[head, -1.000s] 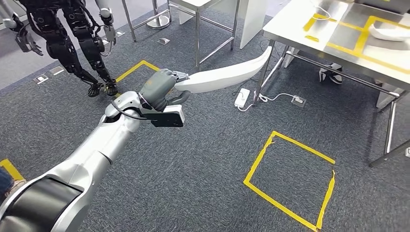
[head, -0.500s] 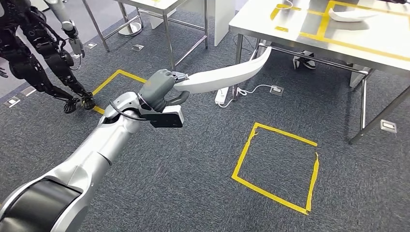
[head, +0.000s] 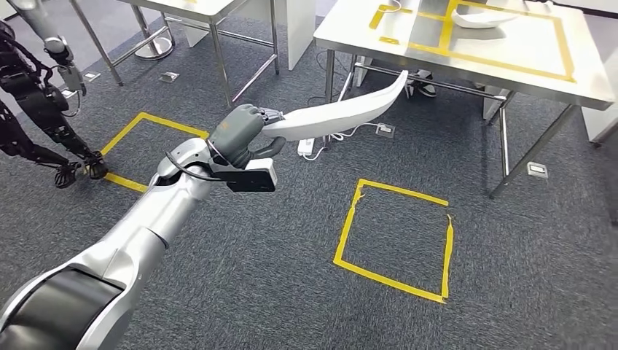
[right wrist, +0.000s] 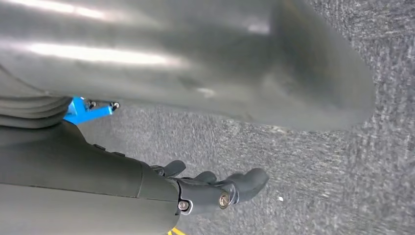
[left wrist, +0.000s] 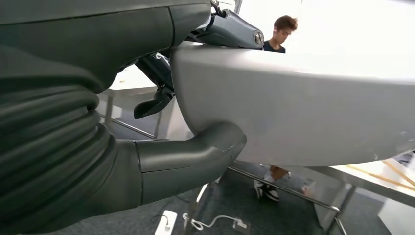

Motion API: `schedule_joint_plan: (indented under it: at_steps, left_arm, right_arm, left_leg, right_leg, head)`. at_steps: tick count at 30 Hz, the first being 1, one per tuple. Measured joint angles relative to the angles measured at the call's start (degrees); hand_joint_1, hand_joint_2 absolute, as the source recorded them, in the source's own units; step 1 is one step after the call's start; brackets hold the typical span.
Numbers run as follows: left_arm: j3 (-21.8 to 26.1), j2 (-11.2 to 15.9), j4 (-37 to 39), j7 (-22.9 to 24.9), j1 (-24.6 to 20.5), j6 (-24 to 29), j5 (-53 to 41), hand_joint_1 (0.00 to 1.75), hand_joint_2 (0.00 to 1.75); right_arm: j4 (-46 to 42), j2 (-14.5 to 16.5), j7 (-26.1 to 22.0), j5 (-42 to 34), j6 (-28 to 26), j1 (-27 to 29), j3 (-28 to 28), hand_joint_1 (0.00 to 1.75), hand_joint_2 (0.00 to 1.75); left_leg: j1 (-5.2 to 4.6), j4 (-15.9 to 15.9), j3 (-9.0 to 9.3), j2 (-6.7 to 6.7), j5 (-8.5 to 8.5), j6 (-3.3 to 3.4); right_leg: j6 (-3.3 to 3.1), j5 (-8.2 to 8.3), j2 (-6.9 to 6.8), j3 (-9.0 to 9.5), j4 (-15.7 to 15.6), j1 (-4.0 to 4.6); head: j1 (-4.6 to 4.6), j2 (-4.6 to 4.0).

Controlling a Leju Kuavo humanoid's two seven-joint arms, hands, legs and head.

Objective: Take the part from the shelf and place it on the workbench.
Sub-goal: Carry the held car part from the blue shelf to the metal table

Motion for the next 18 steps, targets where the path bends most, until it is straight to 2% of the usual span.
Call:
schedule_joint_plan:
  at_steps: [1, 2, 3, 5, 6, 7, 8, 10, 12, 13, 14, 16, 17, 18]
  left_arm:
    - [0.0, 0.0, 0.0, 0.0, 0.1, 0.0, 0.0, 1.75, 1.75]
    - [0.0, 0.0, 0.0, 0.0, 0.2, 0.0, 0.0, 1.75, 1.75]
    - [0.0, 0.0, 0.0, 0.1, 0.2, 0.0, 0.0, 1.75, 1.75]
    - [0.0, 0.1, -0.1, 0.3, 0.2, 0.0, -0.1, 1.75, 1.75]
    - [0.0, 0.2, -0.2, 0.4, 0.1, 0.0, -0.1, 1.75, 1.75]
    - [0.0, 0.3, -0.3, 0.4, 0.1, 0.0, -0.1, 1.75, 1.75]
    - [0.0, 0.5, -0.4, 0.5, 0.0, 0.0, -0.1, 1.75, 1.75]
    - [0.0, 0.7, -0.5, 0.5, 0.0, 0.0, -0.1, 1.75, 1.75]
    - [0.0, 1.0, -0.6, 0.6, -0.1, 0.0, -0.1, 1.75, 1.75]
    - [0.0, 1.2, -0.6, 0.6, -0.1, 0.1, -0.2, 1.75, 1.75]
    - [0.0, 1.4, -0.6, 0.5, 0.0, 0.1, -0.2, 1.75, 1.75]
    - [0.0, 1.6, -0.5, 0.5, 0.3, 0.1, -0.2, 1.75, 1.75]
    - [0.0, 1.7, -0.4, 0.6, 0.4, 0.1, -0.3, 1.75, 1.75]
    - [0.0, 1.8, -0.4, 0.6, 0.5, 0.1, -0.3, 1.75, 1.75]
  right_arm:
    - [0.0, 0.0, 0.1, 0.0, 0.0, 0.0, 0.0, 0.00, 0.00]
    - [0.0, 0.0, 0.2, 0.0, -0.1, 0.0, 0.0, 0.00, 0.00]
    - [0.0, 0.0, 0.2, 0.0, -0.3, 0.1, 0.0, 0.00, 0.00]
    - [0.0, -0.1, 0.0, 0.1, -0.8, 0.1, 0.0, 0.00, 0.00]
    - [0.0, -0.1, -0.3, 0.1, -1.0, 0.0, 0.0, 0.00, 0.00]
    - [0.0, -0.1, -0.5, 0.2, -1.2, 0.0, 0.0, 0.00, 0.00]
    - [0.0, -0.1, -0.7, 0.3, -1.3, -0.1, 0.0, 0.00, 0.00]
    - [0.0, -0.1, -0.7, 0.4, -1.4, 0.1, 0.0, 0.00, 0.00]
    - [0.0, -0.1, -0.7, 0.5, -1.5, 0.3, 0.0, 0.00, 0.00]
    - [0.0, -0.1, -0.7, 0.4, -1.5, 0.2, 0.0, 0.00, 0.00]
    - [0.0, -0.1, -0.7, 0.4, -1.6, 0.1, 0.0, 0.00, 0.00]
    - [0.0, 0.0, -0.6, 0.4, -1.7, 0.0, 0.0, 0.00, 0.00]
    - [0.0, 0.0, -0.5, 0.3, -1.8, 0.0, 0.0, 0.00, 0.00]
    - [0.0, 0.0, -0.5, 0.3, -1.8, 0.0, 0.0, 0.00, 0.00]
  left_leg:
    - [-0.09, 0.1, -0.10, 0.61, -0.04, 0.05]
    - [-0.15, 0.2, -0.19, 1.18, -0.08, 0.09]
    - [-0.18, 0.3, -0.25, 1.73, -0.14, 0.08]
    - [-0.25, 0.6, -0.29, 2.75, -0.33, -0.14]
    - [-0.39, 0.7, -0.30, 3.21, -0.48, -0.37]
    - [-0.53, 0.8, -0.30, 3.64, -0.61, -0.65]
    - [-0.65, 0.8, -0.25, 4.03, -0.69, -0.95]
    - [-0.70, 0.7, -0.14, 4.65, -0.83, -1.61]
    - [-0.53, 2.2, -0.74, 3.43, -1.99, -2.33]
    - [-0.40, 4.5, -1.81, 2.31, -3.41, -2.66]
    - [-0.26, 7.9, -3.29, 1.21, -5.17, -2.89]
    - [-0.10, 15.0, -6.56, 0.36, -7.95, -3.12]
    - [-0.04, 16.5, -7.30, 0.28, -7.98, -3.12]
    - [0.00, 15.8, -7.00, 0.20, -6.94, -3.05]
  right_leg:
    - [0.08, -0.92, -0.24, -1.27, 2.8, -0.01]
    - [0.12, -0.85, -0.40, -1.58, 3.8, -0.02]
    - [0.11, 0.21, -0.63, -0.65, 2.3, -0.01]
    - [-0.10, 3.17, -1.99, 3.54, -5.1, 0.09]
    - [-0.40, 4.19, -2.70, 5.34, -8.5, 0.24]
    - [-0.74, 4.66, -3.16, 6.40, -10.6, 0.40]
    - [-1.12, 4.65, -3.21, 6.67, -11.3, 0.57]
    - [-1.81, 4.91, -2.24, 6.62, -11.4, 0.56]
    - [-2.47, 5.16, -1.48, 6.72, -11.6, 0.25]
    - [-2.75, 5.27, -1.13, 6.78, -11.7, 0.07]
    - [-2.93, 5.31, -0.76, 6.76, -11.7, 0.04]
    - [-3.09, 5.33, 0.19, 6.69, -11.7, 0.02]
    - [-3.09, 5.33, 0.74, 6.67, -11.6, 0.02]
    - [-3.07, 5.34, 1.33, 6.66, -11.6, 0.02]
  head:
    - [0.02, 0.00]
    - [0.02, 0.00]
    - [0.03, 0.00]
    - [0.05, 0.00]
    - [0.04, 0.00]
    - [0.01, 0.00]
    - [-0.03, 0.00]
    - [-0.11, 0.00]
    - [-0.26, 0.00]
    - [-0.37, 0.00]
    - [-0.49, 0.00]
    - [-0.63, 0.00]
    - [-0.67, 0.00]
    - [-0.70, 0.00]
